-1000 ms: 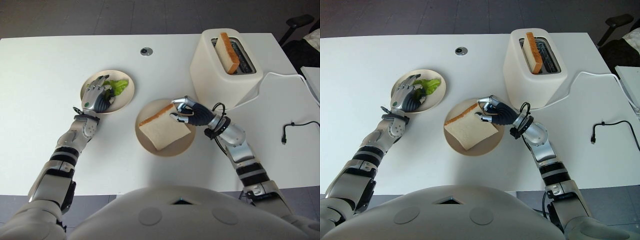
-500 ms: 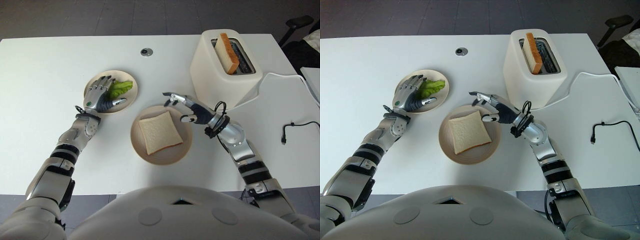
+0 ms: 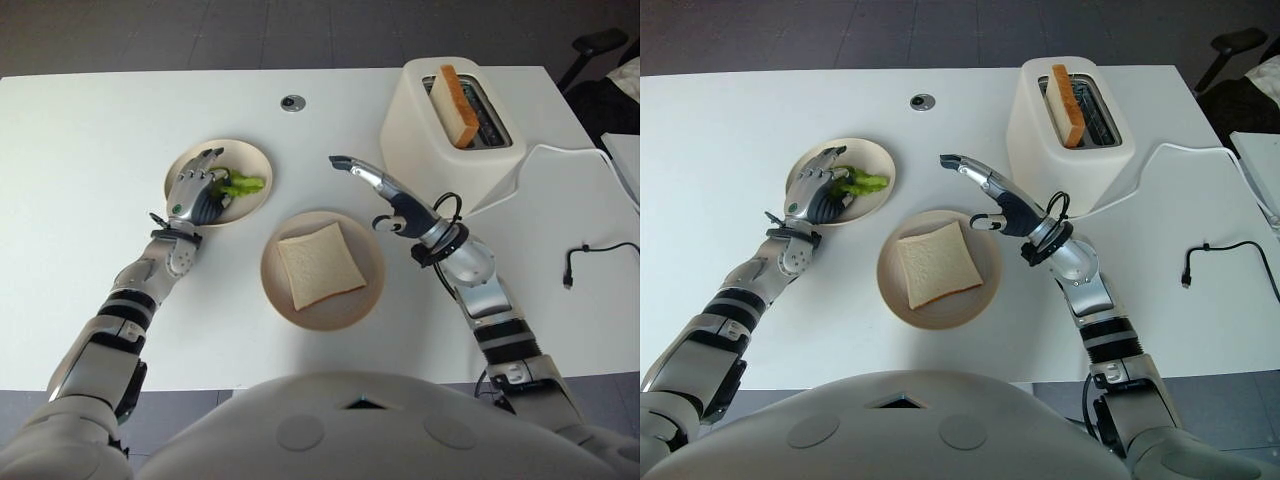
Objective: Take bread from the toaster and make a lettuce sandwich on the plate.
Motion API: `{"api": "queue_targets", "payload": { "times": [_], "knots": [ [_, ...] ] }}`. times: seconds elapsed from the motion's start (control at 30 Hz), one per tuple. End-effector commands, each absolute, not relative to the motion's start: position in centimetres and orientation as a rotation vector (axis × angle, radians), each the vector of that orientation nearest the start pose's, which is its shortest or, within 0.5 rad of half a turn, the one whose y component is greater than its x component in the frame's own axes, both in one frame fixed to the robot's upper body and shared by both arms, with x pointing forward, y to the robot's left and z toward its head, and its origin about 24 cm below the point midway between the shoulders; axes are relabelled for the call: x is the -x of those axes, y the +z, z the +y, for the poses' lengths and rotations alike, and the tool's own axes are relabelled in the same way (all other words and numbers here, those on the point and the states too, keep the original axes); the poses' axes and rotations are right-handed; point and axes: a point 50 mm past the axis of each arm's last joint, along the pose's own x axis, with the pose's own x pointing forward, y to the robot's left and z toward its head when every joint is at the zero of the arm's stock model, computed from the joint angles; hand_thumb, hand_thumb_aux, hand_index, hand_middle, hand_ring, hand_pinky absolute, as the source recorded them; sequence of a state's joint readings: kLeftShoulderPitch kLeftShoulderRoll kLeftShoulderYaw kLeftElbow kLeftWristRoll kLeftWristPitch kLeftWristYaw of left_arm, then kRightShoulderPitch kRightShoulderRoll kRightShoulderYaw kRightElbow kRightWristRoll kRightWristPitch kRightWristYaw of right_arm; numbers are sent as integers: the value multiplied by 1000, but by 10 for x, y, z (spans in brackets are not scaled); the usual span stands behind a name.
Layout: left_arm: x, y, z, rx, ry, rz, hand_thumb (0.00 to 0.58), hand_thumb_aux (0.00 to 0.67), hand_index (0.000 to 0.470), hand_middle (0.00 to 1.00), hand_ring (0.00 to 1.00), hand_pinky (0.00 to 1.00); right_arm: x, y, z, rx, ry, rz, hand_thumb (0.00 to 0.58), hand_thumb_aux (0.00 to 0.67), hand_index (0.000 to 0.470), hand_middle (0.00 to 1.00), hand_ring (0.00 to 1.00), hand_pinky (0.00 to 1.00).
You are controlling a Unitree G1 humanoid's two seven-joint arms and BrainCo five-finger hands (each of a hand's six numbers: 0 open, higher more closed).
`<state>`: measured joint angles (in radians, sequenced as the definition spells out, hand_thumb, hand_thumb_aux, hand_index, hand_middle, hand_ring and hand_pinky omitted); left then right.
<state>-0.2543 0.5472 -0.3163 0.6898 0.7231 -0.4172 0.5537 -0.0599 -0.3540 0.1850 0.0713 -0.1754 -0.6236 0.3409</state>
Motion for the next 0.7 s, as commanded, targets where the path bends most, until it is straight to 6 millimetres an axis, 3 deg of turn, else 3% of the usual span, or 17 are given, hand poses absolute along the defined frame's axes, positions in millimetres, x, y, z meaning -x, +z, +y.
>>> {"api": "queue_targets", "payload": {
  "times": [0.03,0.2,0.37,0.47,0.57,0.7],
  "knots": [
    [-269,17,224,-1129,-59,-300,580,670,470,0,0,0,-240,89,-140,549,622,-538,0,0,0,0,0,0],
    [-259,35,210,-1005,-116,-427,580,670,470,0,0,0,-240,94,-145,530,594,-554,0,0,0,0,0,0],
    [-245,35,193,-1026,-241,-466,580,670,470,0,0,0,-240,96,-147,534,591,-552,0,0,0,0,0,0],
    [-226,35,169,-975,-392,-559,580,670,470,0,0,0,-240,98,-148,529,592,-555,0,0,0,0,0,0],
    [-205,23,139,-906,-600,-577,580,670,470,0,0,0,-238,102,-149,546,582,-570,0,0,0,0,0,0],
    [-188,17,120,-833,-718,-584,580,670,470,0,0,0,-236,105,-152,555,582,-574,0,0,0,0,0,0]
  ]
}}
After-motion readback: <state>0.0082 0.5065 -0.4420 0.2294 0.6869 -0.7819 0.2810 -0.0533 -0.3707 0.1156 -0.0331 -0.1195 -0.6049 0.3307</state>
